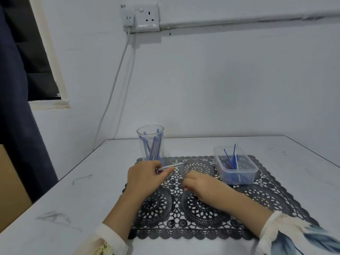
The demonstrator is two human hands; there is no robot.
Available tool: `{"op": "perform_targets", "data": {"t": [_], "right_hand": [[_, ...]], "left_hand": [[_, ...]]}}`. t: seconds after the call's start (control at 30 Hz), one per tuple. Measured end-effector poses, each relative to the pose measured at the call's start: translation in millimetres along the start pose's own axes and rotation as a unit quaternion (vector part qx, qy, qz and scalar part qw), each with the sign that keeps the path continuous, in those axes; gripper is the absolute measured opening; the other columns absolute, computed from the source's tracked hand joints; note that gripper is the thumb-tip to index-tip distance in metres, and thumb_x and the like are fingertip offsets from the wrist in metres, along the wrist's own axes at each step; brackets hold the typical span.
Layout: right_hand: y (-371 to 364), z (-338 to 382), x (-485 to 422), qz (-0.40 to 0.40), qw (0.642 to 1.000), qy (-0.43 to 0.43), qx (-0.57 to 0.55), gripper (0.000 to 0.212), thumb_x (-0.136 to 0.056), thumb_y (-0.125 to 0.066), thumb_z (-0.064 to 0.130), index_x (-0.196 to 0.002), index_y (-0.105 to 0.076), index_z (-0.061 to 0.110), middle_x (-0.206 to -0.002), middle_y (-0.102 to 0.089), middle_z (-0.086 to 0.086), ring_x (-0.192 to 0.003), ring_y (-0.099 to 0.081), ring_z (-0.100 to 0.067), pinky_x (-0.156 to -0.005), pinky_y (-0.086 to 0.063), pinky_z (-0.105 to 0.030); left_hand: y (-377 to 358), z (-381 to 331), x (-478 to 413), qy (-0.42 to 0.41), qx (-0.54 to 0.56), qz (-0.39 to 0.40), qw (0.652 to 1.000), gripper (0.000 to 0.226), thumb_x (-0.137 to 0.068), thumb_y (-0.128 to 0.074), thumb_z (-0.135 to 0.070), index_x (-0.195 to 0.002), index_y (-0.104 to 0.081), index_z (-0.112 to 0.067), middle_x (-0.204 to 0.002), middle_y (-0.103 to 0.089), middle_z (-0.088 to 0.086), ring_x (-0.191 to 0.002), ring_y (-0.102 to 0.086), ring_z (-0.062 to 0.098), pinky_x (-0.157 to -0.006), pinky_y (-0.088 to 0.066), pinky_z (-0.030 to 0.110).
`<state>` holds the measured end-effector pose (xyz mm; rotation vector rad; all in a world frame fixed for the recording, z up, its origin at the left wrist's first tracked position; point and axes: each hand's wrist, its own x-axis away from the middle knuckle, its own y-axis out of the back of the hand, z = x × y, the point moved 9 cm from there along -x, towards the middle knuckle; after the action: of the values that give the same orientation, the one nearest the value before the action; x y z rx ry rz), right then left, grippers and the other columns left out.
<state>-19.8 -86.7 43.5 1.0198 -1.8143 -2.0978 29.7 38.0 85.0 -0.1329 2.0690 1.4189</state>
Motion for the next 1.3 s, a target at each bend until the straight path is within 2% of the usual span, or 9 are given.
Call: {"op": "perform_targets", "data": {"t": [0.07, 0.23, 0.5, 0.73, 0.9, 0.97, 1.03, 1.13, 1.3], "right_hand": [[-7, -2, -1, 0.037, 0.999, -0.011, -0.003, 0.020, -0.094, -0.048, 0.012, -0.109, -0.061, 0.010, -0.108, -0.055, -0.005, -0.102, -0.050, -0.019, -0.091, -0.042, -0.031], [-10, 3, -1, 0.075, 0.997, -0.013, -0.004, 0.025, -0.097, -0.046, 0.019, -0.115, -0.061, 0.012, -0.111, -0.055, -0.003, -0.106, -0.049, -0.017, -0.092, -0.037, -0.026], [-6, 9, -1, 0.083, 0.996, -0.006, -0.013, 0.028, -0.095, -0.050, 0.029, -0.109, -0.064, 0.010, -0.106, -0.059, -0.005, -0.103, -0.053, -0.017, -0.090, -0.038, -0.025], [-1, 12, 0, 0.070, 0.996, -0.014, -0.051, 0.026, -0.094, -0.051, 0.029, -0.107, -0.066, 0.013, -0.105, -0.058, -0.002, -0.102, -0.050, -0.012, -0.090, -0.037, -0.021], [12, 9, 1, 0.013, 0.993, -0.039, -0.111, 0.027, -0.094, -0.050, 0.035, -0.104, -0.067, 0.018, -0.097, -0.063, 0.004, -0.091, -0.054, -0.005, -0.085, -0.041, -0.019], [25, 6, 2, -0.050, 0.991, -0.049, -0.117, 0.034, -0.092, -0.045, 0.039, -0.098, -0.068, 0.016, -0.088, -0.064, 0.004, -0.082, -0.055, -0.005, -0.079, -0.046, -0.023], [43, 5, 4, -0.138, 0.981, -0.047, -0.131, 0.033, -0.091, -0.045, 0.036, -0.091, -0.069, 0.013, -0.082, -0.064, 0.005, -0.077, -0.054, -0.004, -0.073, -0.046, -0.019], [61, 3, 7, -0.234, 0.961, -0.050, -0.139, 0.025, -0.089, -0.050, 0.026, -0.094, -0.069, 0.010, -0.088, -0.064, 0.003, -0.084, -0.055, -0.002, -0.078, -0.043, -0.011], [64, 1, 8, -0.259, 0.954, -0.070, -0.131, 0.023, -0.086, -0.051, 0.015, -0.102, -0.067, 0.011, -0.101, -0.063, 0.003, -0.096, -0.056, -0.002, -0.088, -0.042, -0.011]], "left_hand": [[1, 1, 0, 0.002, -0.002, 0.000, 1.000, 0.054, -0.080, -0.043, -0.071, -0.066, -0.057, -0.021, -0.056, -0.054, -0.008, -0.058, -0.048, 0.004, -0.048, -0.026, 0.022], [-2, 1, 0, 0.002, 0.001, 0.005, 1.000, 0.054, -0.079, -0.043, -0.071, -0.062, -0.053, -0.022, -0.054, -0.052, -0.008, -0.056, -0.047, 0.004, -0.049, -0.029, 0.023], [-2, 2, -1, 0.003, 0.002, 0.005, 1.000, 0.055, -0.079, -0.042, -0.072, -0.058, -0.050, -0.022, -0.052, -0.051, -0.007, -0.054, -0.046, 0.003, -0.048, -0.029, 0.024], [-4, 4, -2, 0.006, 0.003, 0.010, 1.000, 0.055, -0.079, -0.042, -0.072, -0.065, -0.057, -0.020, -0.055, -0.054, -0.007, -0.056, -0.049, 0.003, -0.050, -0.033, 0.024], [-3, 3, -2, 0.004, 0.010, 0.012, 1.000, 0.056, -0.079, -0.042, -0.072, -0.065, -0.057, -0.020, -0.057, -0.055, -0.006, -0.058, -0.051, 0.005, -0.051, -0.035, 0.024], [-3, 3, -2, 0.005, 0.011, 0.014, 1.000, 0.055, -0.080, -0.043, -0.071, -0.065, -0.057, -0.020, -0.057, -0.055, -0.006, -0.058, -0.050, 0.005, -0.050, -0.034, 0.023], [-3, 2, -1, 0.003, 0.010, 0.014, 1.000, 0.054, -0.080, -0.044, -0.070, -0.061, -0.053, -0.021, -0.056, -0.054, -0.007, -0.058, -0.050, 0.004, -0.050, -0.032, 0.023], [-1, -4, 0, -0.008, 0.004, 0.012, 1.000, 0.051, -0.080, -0.045, -0.070, -0.058, -0.049, -0.024, -0.054, -0.051, -0.008, -0.058, -0.048, 0.005, -0.048, -0.028, 0.023], [2, -16, 3, -0.026, -0.004, 0.013, 1.000, 0.049, -0.080, -0.043, -0.071, -0.064, -0.054, -0.026, -0.054, -0.051, -0.009, -0.056, -0.048, 0.004, -0.047, -0.025, 0.020]]}}
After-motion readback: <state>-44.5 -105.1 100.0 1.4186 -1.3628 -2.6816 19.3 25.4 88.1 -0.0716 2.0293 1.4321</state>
